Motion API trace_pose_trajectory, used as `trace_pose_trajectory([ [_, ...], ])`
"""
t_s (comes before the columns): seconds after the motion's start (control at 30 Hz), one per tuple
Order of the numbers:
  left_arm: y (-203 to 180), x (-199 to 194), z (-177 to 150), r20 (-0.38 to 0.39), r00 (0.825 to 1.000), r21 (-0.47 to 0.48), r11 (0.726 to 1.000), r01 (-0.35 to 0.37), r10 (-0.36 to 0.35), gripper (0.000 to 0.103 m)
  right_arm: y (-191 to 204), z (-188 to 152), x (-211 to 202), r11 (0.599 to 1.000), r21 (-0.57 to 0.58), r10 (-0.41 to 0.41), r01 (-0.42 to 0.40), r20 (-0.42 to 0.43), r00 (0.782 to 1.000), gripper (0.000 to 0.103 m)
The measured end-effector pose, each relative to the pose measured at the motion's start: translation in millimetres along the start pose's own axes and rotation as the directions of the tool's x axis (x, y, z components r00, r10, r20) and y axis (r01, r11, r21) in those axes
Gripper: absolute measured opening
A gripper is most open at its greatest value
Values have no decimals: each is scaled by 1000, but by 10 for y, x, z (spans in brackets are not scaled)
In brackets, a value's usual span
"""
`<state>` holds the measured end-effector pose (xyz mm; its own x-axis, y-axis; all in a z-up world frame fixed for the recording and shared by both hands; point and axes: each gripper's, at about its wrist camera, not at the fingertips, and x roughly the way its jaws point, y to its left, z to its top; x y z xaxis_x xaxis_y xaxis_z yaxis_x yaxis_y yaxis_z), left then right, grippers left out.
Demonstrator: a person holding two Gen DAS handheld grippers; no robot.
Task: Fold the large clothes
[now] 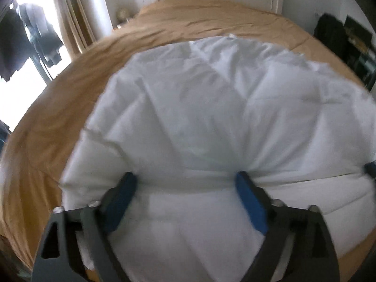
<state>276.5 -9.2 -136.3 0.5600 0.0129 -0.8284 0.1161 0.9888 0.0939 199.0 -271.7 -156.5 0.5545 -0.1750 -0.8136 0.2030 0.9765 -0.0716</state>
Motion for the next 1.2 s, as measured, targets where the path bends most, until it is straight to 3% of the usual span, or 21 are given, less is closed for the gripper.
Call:
trace_pose_trajectory([
  [0.17, 290, 104, -4, 6, 998, -30, 998, -60, 61, 89, -413, -35, 101, 996, 43, -75, 75, -4, 997, 29],
  [0.23, 368, 42, 21, 9, 997, -46, 996, -82, 83, 72, -505, -24, 104, 995, 85, -49, 50, -12, 999, 25],
  [0.27, 392, -40, 46, 15, 996, -57, 995, -85, 86, 53, -504, 0, 42, 993, 97, -62, 63, -8, 998, 24],
  [0.3, 388, -133, 69, 31, 998, -78, 996, -48, 51, 49, -451, 28, -80, 992, 108, -65, 62, 24, 998, 23],
  [0.4, 198, -402, 68, 93, 988, -119, 983, 137, -126, 52, -143, 72, -388, 985, 129, 95, -112, 132, 987, 23],
  [0.47, -33, -479, -8, 102, 976, -70, 977, 199, -192, 53, 178, 58, -499, 979, 83, 172, -186, 154, 973, 23],
  [0.53, -212, -357, -102, 65, 982, -9, 984, 179, -178, 55, 462, -24, -471, 981, 8, 193, -196, 138, 971, 23],
  [0.6, -215, -181, -166, 58, 985, 10, 987, 161, -161, 63, 556, -149, -321, 989, -44, 144, -140, 109, 984, 22],
  [0.67, -105, -93, -115, 61, 992, 17, 994, 107, -108, 65, 425, -248, -197, 993, -45, 116, -112, 88, 989, 22],
  [0.73, 44, -62, -9, 40, 994, -17, 995, 101, -100, 64, 220, -205, -132, 996, -10, 86, -86, 66, 994, 22],
  [0.8, 126, -108, 131, 41, 996, -45, 996, 81, -79, 58, 88, -80, -147, 997, 31, 63, -64, 37, 997, 22],
  [0.9, 32, -180, 353, 70, 988, -57, 988, 142, -138, 58, 51, 195, -289, 991, 84, 98, -104, 71, 993, 22],
  [1.07, -389, -64, 694, 62, 986, 9, 988, 157, -157, 60, 453, 688, -247, 992, 42, 117, -122, 100, 988, 22],
  [1.2, -546, 210, 805, 12, 990, 21, 990, 140, -140, 65, 645, 876, 130, 994, 29, 105, -106, 21, 994, 23],
])
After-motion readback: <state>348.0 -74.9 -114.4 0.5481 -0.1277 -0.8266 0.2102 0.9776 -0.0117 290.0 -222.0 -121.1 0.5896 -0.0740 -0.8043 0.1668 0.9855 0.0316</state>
